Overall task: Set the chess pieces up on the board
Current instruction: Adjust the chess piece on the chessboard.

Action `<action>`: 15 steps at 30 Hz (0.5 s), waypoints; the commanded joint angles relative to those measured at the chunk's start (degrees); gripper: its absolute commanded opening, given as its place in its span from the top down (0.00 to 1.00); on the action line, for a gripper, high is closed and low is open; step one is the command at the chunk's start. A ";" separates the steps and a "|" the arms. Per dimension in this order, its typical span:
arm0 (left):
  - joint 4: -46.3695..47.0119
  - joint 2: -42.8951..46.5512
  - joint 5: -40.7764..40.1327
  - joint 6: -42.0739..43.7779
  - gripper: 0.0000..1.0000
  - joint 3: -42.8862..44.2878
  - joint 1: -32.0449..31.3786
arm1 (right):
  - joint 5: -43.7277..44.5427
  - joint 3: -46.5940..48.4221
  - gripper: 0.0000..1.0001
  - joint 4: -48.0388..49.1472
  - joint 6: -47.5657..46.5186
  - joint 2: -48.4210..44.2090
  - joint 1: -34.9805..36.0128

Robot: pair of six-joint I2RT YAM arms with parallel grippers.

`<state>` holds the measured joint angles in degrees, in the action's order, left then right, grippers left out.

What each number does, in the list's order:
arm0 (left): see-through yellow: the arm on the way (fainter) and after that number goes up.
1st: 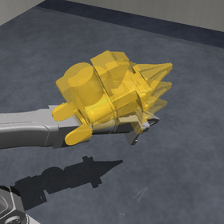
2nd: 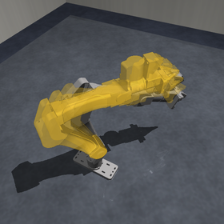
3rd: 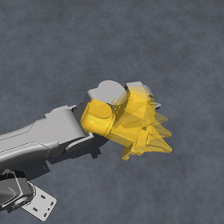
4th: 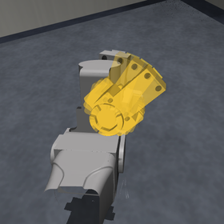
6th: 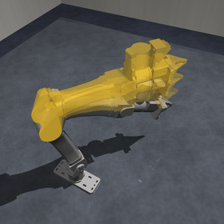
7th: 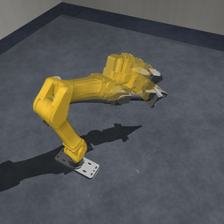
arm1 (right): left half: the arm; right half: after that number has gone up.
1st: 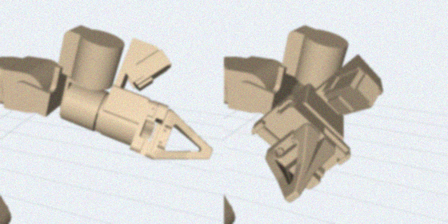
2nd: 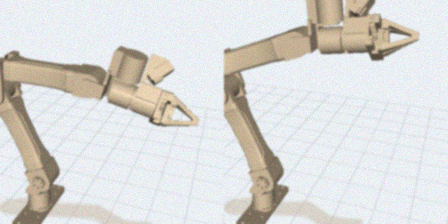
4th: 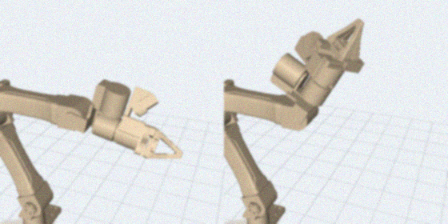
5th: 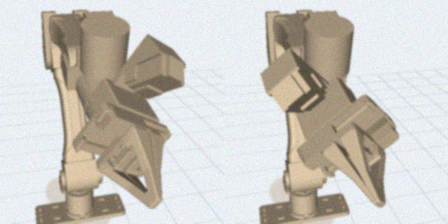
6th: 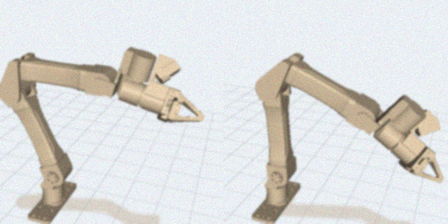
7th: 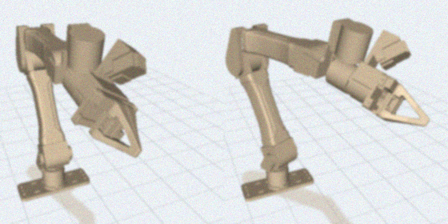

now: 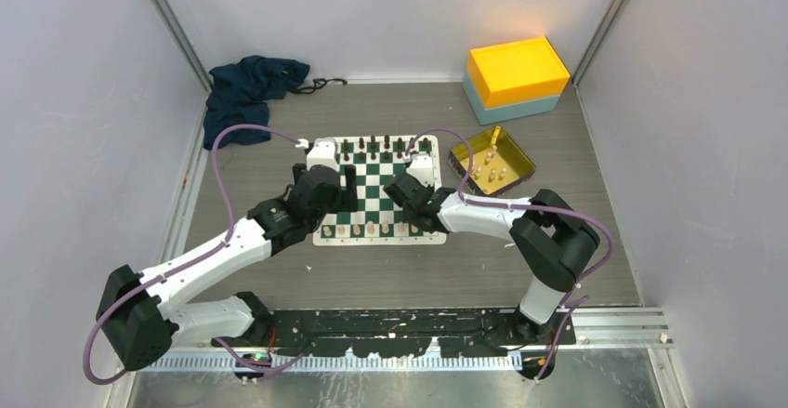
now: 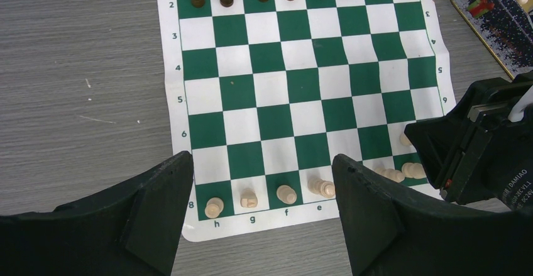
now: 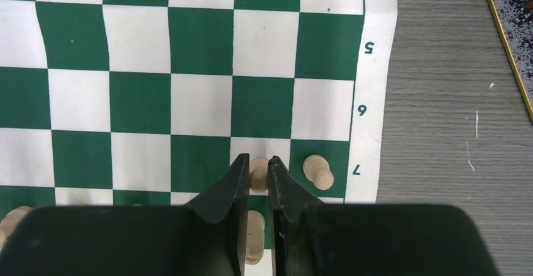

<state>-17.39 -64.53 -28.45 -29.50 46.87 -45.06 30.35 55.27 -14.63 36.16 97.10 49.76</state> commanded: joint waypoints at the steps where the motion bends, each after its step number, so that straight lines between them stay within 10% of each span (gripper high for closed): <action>1: 3.05 0.72 -0.64 0.30 0.19 -0.03 -0.15 | 0.59 0.46 0.94 1.35 0.63 -1.73 0.47; 15: 3.02 0.47 -0.59 0.24 0.18 -0.11 -0.20 | 0.29 0.19 0.89 1.73 0.87 -0.88 0.49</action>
<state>-17.39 -64.53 -28.42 -29.50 46.76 -45.06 30.04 55.27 -14.59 36.18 97.10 49.93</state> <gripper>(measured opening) 0.816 0.193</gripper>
